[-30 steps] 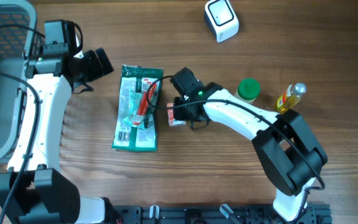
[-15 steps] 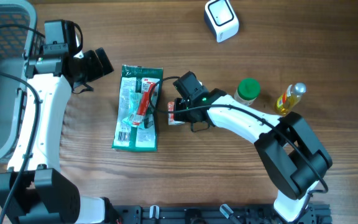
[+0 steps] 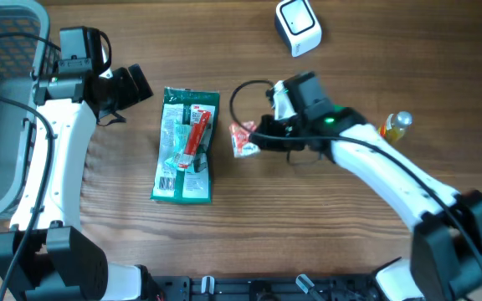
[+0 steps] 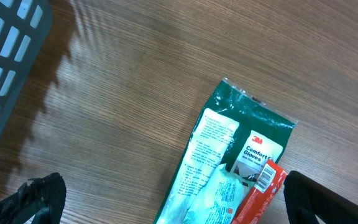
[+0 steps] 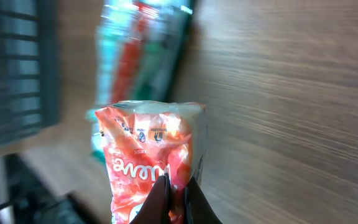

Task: Scan the item barcode
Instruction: 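Lift the tissue pack and rotate it in the right gripper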

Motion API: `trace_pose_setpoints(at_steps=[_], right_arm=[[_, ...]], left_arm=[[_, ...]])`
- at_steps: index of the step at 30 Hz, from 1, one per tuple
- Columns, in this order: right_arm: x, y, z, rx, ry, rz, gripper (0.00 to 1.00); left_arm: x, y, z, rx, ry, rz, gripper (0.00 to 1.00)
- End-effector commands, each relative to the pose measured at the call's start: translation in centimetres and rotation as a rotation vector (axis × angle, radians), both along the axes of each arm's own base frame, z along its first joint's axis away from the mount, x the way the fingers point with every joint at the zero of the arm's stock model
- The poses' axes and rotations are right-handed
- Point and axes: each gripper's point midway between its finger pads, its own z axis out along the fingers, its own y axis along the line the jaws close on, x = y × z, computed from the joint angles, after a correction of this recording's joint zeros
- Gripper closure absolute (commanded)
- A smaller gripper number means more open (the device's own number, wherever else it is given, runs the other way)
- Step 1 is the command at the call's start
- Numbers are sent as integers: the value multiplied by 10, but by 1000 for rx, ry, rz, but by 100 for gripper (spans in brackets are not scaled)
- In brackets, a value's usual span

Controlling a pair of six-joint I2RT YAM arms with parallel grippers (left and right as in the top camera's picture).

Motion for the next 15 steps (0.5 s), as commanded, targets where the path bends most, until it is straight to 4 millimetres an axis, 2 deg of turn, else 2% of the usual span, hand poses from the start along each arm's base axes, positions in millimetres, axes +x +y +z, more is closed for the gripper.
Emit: trace_pose_setpoints(at_steps=[1, 6, 15], right_arm=[[-16, 13, 29, 173, 11, 132, 96], [-24, 27, 48, 290, -18, 229, 96], [-31, 24, 44, 274, -36, 279, 96]], left_arm=[[2, 0, 8, -5, -22, -2, 0], [2, 0, 8, -5, -22, -2, 0], [2, 0, 8, -5, -22, -2, 0]])
